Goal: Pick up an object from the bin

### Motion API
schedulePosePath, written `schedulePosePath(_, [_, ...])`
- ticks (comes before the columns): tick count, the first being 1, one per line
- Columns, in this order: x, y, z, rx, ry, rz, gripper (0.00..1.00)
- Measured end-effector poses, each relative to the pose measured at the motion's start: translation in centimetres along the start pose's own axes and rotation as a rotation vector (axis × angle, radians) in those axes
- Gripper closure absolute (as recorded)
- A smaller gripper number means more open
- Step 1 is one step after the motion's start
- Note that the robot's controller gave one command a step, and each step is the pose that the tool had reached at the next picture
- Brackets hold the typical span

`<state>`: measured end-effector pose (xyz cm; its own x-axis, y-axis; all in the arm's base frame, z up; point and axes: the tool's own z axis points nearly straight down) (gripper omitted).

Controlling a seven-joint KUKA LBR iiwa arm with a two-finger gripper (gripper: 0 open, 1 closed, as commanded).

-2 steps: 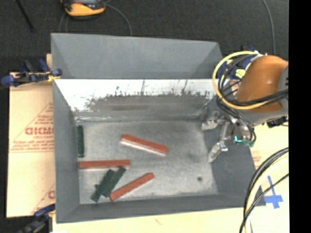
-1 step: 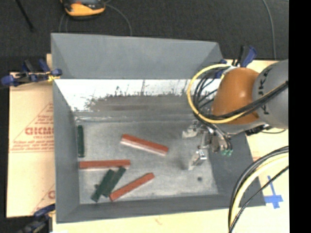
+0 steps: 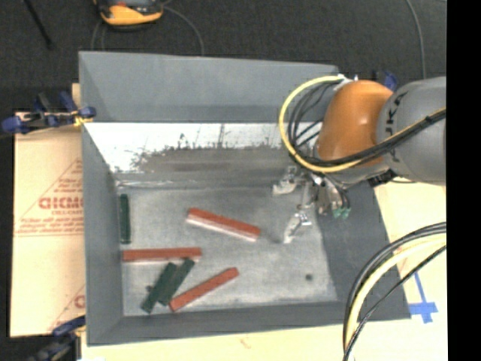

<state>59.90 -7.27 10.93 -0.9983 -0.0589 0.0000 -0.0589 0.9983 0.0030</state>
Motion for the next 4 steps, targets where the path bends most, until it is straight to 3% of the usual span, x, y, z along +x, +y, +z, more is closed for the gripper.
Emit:
schedulePosePath(1, [8.8,4.4,2.9,0.015,-0.026,0.018,1.0])
schedulePosePath(2, [8.8,4.4,2.9,0.015,-0.026,0.016,1.0])
schedulePosePath(3, [9.9,5.2,-16.5,0.004,-0.004,0.003,1.0])
schedulePosePath(4, [9.9,5.2,-16.6,0.004,-0.004,0.002,1.0])
